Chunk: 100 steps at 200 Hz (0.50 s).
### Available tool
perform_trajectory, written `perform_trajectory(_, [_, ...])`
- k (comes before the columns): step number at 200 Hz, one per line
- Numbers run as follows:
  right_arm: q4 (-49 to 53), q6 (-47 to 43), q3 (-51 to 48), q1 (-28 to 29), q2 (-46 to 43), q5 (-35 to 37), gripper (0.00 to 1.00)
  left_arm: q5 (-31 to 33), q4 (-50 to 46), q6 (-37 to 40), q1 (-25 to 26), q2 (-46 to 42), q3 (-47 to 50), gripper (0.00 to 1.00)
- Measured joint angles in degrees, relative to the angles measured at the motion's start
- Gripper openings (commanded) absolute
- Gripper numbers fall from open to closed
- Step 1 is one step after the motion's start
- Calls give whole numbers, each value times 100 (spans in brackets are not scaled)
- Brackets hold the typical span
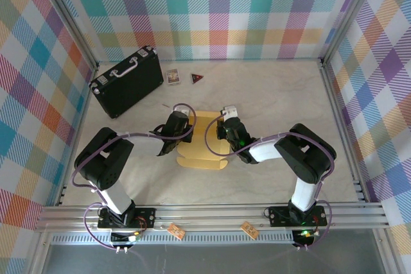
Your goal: Fold the paper box
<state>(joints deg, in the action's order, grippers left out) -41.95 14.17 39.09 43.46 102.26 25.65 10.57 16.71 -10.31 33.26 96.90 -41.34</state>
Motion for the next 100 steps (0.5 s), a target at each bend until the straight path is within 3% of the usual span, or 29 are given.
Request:
perform_trajectory(11, [-2,2,0,0,0,0,0,0,-2,-42,0,0,33,26])
perform_trajectory(37, [0,11,0,0,0,-37,0,-7,11,-94,20,0,37,5])
perform_trajectory(52, [-2,11,2,0,0,-24,0,20,9,-37,44,0,31,0])
perform_trajectory(92, [0,20,2,0,0,-24,0,70,-22,-44,85,15,-15,0])
perform_trajectory(100, [0,17,2,0,0,-24,0,70,-31,-42,85,15,-15,22])
